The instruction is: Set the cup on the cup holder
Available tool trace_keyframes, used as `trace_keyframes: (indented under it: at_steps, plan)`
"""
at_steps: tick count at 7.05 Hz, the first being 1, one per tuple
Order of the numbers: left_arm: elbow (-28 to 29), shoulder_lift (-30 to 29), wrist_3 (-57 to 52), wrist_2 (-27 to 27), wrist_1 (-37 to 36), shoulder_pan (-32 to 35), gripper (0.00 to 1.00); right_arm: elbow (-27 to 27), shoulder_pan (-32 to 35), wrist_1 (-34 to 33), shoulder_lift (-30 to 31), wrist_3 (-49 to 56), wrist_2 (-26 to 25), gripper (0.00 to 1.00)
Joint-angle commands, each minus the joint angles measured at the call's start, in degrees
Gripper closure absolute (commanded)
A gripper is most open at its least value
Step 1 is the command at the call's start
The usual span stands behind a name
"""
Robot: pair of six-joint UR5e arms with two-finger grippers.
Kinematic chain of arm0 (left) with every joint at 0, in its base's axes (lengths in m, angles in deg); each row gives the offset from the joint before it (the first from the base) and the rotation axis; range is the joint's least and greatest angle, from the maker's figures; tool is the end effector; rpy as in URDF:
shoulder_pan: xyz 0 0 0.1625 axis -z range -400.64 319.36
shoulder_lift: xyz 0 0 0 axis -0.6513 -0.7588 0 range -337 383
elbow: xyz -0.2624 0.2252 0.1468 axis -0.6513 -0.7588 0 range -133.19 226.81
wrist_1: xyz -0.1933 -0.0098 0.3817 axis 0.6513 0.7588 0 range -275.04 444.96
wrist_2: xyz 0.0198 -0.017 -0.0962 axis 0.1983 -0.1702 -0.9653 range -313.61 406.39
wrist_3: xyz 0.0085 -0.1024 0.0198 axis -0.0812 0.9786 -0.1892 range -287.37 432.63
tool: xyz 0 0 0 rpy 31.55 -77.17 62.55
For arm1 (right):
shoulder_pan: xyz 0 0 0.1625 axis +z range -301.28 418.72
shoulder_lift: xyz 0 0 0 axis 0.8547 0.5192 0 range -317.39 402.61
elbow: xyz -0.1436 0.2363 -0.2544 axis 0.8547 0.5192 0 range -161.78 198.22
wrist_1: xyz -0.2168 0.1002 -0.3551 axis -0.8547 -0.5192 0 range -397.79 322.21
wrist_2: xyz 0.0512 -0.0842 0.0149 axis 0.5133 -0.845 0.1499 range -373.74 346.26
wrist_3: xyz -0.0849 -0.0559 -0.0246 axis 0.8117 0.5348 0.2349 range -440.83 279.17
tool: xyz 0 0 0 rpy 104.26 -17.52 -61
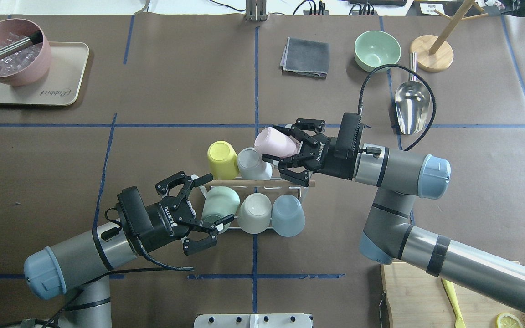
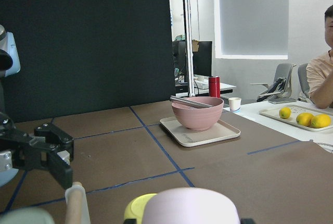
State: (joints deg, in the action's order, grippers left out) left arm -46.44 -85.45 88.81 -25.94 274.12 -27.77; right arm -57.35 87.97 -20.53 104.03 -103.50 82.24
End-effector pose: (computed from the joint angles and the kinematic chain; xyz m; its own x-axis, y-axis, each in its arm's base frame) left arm 0.4811 -0.2793 0.2317 0.3083 0.8683 -0.3887 0.6103 0.1329 0.7810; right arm -0.4733 -0.4053 0.2537 0.2014 -0.9390 0.2788 -0.5770 0.1163 0.8084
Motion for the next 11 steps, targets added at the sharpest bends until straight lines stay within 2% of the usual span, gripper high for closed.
trace_keyframes:
  at_steps: [1, 2, 3, 4, 5, 7, 8, 10, 11]
  plan:
    - [-0.3, 0.0, 0.0, 0.0, 0.2, 0.1, 0.00, 0.4, -0.3, 0.8, -0.2, 0.0, 0.0, 0.99]
    - [-1.2, 0.2, 0.0, -0.1, 0.0, 0.6, 0.00, 0.4, -0.4, 0.8, -0.1, 0.1, 0.0, 0.94]
    - [-4.9, 0.4, -0.1, -0.3, -0.5, 1.3, 0.00, 0.4, -0.8, 1.2, 0.0, 0.1, 0.0, 0.81]
    - [-8.2, 3.0, -0.1, -0.3, -1.6, 2.7, 0.00, 0.8, -1.6, 2.2, 0.3, 0.1, -0.4, 0.56]
    - [-10.3, 4.3, 0.0, -0.4, -3.3, 4.3, 0.00, 0.9, -2.2, 2.9, 0.8, -0.1, -0.6, 0.01]
    - [-11.0, 5.0, 0.3, -0.8, -7.5, 8.6, 0.00, 0.9, -1.9, 3.0, 0.9, -0.2, -0.4, 0.00]
    - [-12.0, 5.0, 0.4, -2.1, -12.8, 12.3, 0.00, 1.0, -1.6, 2.9, 0.9, -0.3, -0.4, 0.00]
    - [-12.7, 5.0, 1.0, -12.8, -24.5, 22.2, 0.00, 1.0, 0.1, 2.7, 0.7, -0.5, 0.3, 0.00]
    - [-12.7, 4.9, 1.1, -19.9, -30.4, 27.4, 0.00, 1.0, 3.1, 2.1, -0.2, -0.6, 2.5, 0.00]
